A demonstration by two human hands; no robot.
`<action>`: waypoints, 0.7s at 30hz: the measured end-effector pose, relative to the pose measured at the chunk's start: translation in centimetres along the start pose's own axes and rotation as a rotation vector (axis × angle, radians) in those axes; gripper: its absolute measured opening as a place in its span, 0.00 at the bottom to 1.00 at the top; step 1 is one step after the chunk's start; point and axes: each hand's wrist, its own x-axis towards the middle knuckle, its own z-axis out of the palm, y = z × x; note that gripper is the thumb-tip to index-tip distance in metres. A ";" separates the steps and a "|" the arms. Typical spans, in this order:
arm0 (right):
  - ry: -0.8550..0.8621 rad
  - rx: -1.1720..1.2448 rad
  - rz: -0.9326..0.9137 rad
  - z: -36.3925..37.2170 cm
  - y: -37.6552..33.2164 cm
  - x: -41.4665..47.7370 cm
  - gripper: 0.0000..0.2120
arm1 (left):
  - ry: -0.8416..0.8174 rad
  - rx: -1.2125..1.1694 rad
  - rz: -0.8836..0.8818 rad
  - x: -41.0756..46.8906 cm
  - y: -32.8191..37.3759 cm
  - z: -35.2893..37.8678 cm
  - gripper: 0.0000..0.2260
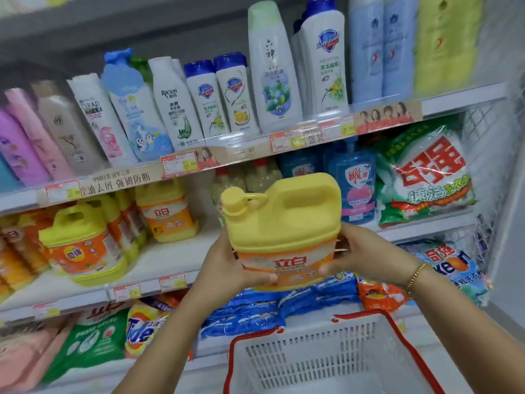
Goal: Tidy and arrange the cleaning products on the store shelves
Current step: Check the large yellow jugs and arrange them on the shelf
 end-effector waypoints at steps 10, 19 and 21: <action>0.386 -0.408 -0.188 -3.6 -4.1 -4.9 0.25 | -0.065 0.035 0.107 1.7 -0.2 4.8 0.34; 0.322 -0.405 0.295 -9.0 1.9 -8.5 0.17 | -0.585 -0.032 -0.038 3.1 -1.1 16.0 0.35; 0.340 -0.439 0.438 -9.5 3.8 -9.5 0.18 | -0.651 -0.086 -0.051 2.7 -1.8 20.3 0.31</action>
